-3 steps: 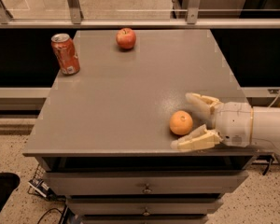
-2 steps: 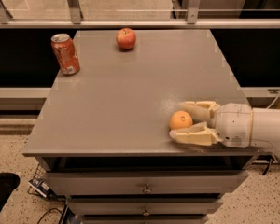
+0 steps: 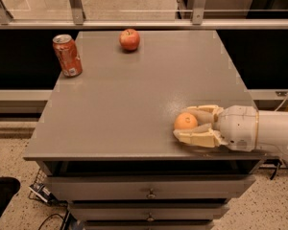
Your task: Move orange near coke can
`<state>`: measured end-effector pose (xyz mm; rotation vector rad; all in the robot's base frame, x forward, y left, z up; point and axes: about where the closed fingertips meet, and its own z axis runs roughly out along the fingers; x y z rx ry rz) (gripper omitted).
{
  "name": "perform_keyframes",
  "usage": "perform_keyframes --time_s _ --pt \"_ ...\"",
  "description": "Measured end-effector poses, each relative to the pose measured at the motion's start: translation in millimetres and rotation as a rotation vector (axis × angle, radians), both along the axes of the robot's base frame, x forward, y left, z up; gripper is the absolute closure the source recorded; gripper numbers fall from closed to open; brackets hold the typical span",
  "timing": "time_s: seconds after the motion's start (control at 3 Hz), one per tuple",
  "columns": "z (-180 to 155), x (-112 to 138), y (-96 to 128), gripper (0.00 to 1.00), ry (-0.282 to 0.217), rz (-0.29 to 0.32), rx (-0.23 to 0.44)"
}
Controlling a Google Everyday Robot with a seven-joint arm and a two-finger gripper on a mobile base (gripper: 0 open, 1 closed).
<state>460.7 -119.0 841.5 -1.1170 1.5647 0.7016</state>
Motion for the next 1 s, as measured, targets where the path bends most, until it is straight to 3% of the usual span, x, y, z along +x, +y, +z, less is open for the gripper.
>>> perform_keyframes --time_s 0.33,0.67,1.0 --pt "0.6 -0.2 1.8 1.00 -0.001 0.003 -0.001" --pt "6.9 5.7 11.7 1.00 0.002 0.031 0.001" --pt "31.1 20.9 42.6 1.00 -0.002 0.084 -0.034"
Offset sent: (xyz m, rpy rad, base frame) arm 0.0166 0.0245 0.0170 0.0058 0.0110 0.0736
